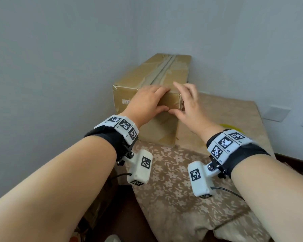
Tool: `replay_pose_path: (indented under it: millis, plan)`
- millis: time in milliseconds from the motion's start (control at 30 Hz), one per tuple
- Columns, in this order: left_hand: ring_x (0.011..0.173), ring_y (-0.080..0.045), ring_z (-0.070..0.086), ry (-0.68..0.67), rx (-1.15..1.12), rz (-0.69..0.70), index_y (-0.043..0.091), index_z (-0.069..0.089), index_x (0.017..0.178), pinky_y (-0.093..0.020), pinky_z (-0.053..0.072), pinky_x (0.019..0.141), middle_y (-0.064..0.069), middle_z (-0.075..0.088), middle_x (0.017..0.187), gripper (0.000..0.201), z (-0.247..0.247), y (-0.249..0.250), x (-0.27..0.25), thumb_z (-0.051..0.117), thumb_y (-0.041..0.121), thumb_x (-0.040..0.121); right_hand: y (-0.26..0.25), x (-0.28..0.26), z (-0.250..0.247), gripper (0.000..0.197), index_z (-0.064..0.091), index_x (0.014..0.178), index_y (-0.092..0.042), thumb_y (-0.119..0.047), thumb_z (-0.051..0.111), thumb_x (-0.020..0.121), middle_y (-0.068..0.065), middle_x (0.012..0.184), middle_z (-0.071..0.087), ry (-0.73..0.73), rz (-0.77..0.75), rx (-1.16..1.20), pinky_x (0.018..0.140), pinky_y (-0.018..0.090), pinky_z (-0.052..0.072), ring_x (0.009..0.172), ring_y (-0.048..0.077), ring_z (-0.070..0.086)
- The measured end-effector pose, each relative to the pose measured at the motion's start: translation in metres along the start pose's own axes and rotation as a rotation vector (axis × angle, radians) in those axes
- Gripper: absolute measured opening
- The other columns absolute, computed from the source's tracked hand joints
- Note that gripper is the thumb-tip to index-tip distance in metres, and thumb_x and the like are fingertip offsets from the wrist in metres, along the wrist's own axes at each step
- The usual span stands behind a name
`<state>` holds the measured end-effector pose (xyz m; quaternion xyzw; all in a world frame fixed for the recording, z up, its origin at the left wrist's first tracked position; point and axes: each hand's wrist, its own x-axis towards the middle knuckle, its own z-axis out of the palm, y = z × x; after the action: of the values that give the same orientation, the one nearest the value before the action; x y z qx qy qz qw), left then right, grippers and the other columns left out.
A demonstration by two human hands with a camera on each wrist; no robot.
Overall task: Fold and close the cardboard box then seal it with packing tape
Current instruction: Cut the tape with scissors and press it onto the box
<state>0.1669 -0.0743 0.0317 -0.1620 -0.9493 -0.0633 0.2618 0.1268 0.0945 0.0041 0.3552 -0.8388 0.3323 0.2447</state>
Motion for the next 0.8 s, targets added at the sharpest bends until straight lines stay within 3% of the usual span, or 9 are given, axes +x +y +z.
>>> replay_pose_path:
  millis: [133, 233, 300, 367, 400, 467, 533, 667, 800]
  plan:
    - [0.115, -0.028, 0.053, 0.006, -0.010, 0.025, 0.013, 0.048, 0.134, -0.036, 0.037, 0.096, -0.007, 0.057, 0.128, 0.058, -0.003, -0.003, 0.000, 0.058, 0.044, 0.086, 0.001, -0.011, 0.010, 0.080, 0.032, 0.145, -0.005, -0.009, 0.074, 0.078, 0.017, 0.146, 0.030, 0.087, 0.060, 0.147, 0.108, 0.009, 0.010, 0.137, 0.022, 0.028]
    - [0.112, -0.027, 0.052, 0.032, 0.062, -0.012, 0.023, 0.048, 0.134, -0.038, 0.036, 0.094, -0.004, 0.055, 0.124, 0.063, -0.001, 0.009, 0.002, 0.037, 0.061, 0.085, -0.003, -0.022, 0.020, 0.089, 0.013, 0.151, -0.011, -0.006, 0.070, 0.082, 0.013, 0.156, 0.016, 0.029, 0.170, 0.268, 0.112, 0.016, 0.011, 0.139, 0.010, 0.016]
    - [0.113, -0.025, 0.047, 0.049, 0.115, -0.067, 0.031, 0.048, 0.133, -0.039, 0.033, 0.095, -0.001, 0.051, 0.121, 0.062, 0.005, 0.018, 0.006, 0.041, 0.067, 0.083, -0.004, -0.039, 0.026, 0.087, 0.005, 0.152, -0.011, -0.011, 0.064, 0.088, 0.014, 0.155, 0.020, -0.124, 0.266, 0.241, 0.113, 0.025, 0.022, 0.139, 0.016, 0.025]
    - [0.111, -0.024, 0.045, 0.062, 0.099, -0.090, 0.034, 0.050, 0.130, -0.038, 0.032, 0.093, 0.000, 0.051, 0.117, 0.059, 0.008, 0.018, 0.012, 0.049, 0.066, 0.080, -0.004, -0.060, 0.027, 0.071, 0.015, 0.151, -0.011, -0.026, 0.055, 0.094, 0.015, 0.143, 0.041, -0.235, 0.314, 0.053, 0.097, 0.028, 0.037, 0.125, 0.025, 0.046]
    - [0.110, -0.024, 0.046, 0.062, 0.079, -0.086, 0.034, 0.053, 0.128, -0.037, 0.032, 0.092, 0.000, 0.051, 0.115, 0.058, 0.007, 0.015, 0.015, 0.051, 0.066, 0.079, -0.001, -0.066, 0.024, 0.060, 0.030, 0.147, -0.012, -0.034, 0.051, 0.096, 0.012, 0.128, 0.054, -0.204, 0.298, -0.011, 0.085, 0.028, 0.042, 0.110, 0.025, 0.056]
    - [0.105, -0.026, 0.048, 0.078, 0.017, -0.066, 0.032, 0.059, 0.124, -0.036, 0.033, 0.087, -0.002, 0.055, 0.109, 0.059, 0.006, 0.008, 0.019, 0.048, 0.067, 0.077, 0.003, -0.064, 0.015, 0.041, 0.064, 0.112, -0.013, -0.044, 0.044, 0.096, 0.005, 0.090, 0.065, -0.015, 0.231, 0.033, 0.066, 0.030, 0.042, 0.079, 0.022, 0.060]
    - [0.098, -0.027, 0.052, 0.133, -0.046, -0.031, 0.030, 0.064, 0.119, -0.036, 0.035, 0.083, -0.003, 0.059, 0.101, 0.059, 0.007, 0.004, 0.019, 0.041, 0.065, 0.078, 0.009, -0.050, 0.007, 0.040, 0.062, 0.077, -0.009, -0.041, 0.046, 0.096, 0.004, 0.071, 0.058, 0.129, 0.172, 0.084, 0.060, 0.035, 0.040, 0.068, 0.021, 0.052]
    - [0.095, -0.026, 0.056, 0.220, -0.068, 0.013, 0.025, 0.065, 0.119, -0.036, 0.037, 0.083, -0.003, 0.062, 0.100, 0.055, 0.013, 0.007, 0.013, 0.039, 0.058, 0.084, 0.010, -0.031, 0.008, 0.029, 0.048, 0.074, -0.015, -0.034, 0.062, 0.089, -0.001, 0.064, 0.050, -0.064, 0.257, 0.143, 0.055, 0.031, 0.035, 0.059, 0.014, 0.044]
    - [0.119, -0.030, 0.052, 0.296, 0.175, 0.067, 0.011, 0.052, 0.130, -0.038, 0.026, 0.105, -0.009, 0.059, 0.125, 0.057, 0.035, 0.009, 0.000, 0.039, 0.051, 0.092, 0.012, -0.043, 0.021, 0.034, 0.047, 0.069, -0.020, -0.044, 0.059, 0.089, -0.005, 0.063, 0.047, -0.291, 0.346, -0.115, 0.054, 0.032, 0.037, 0.063, 0.019, 0.051]
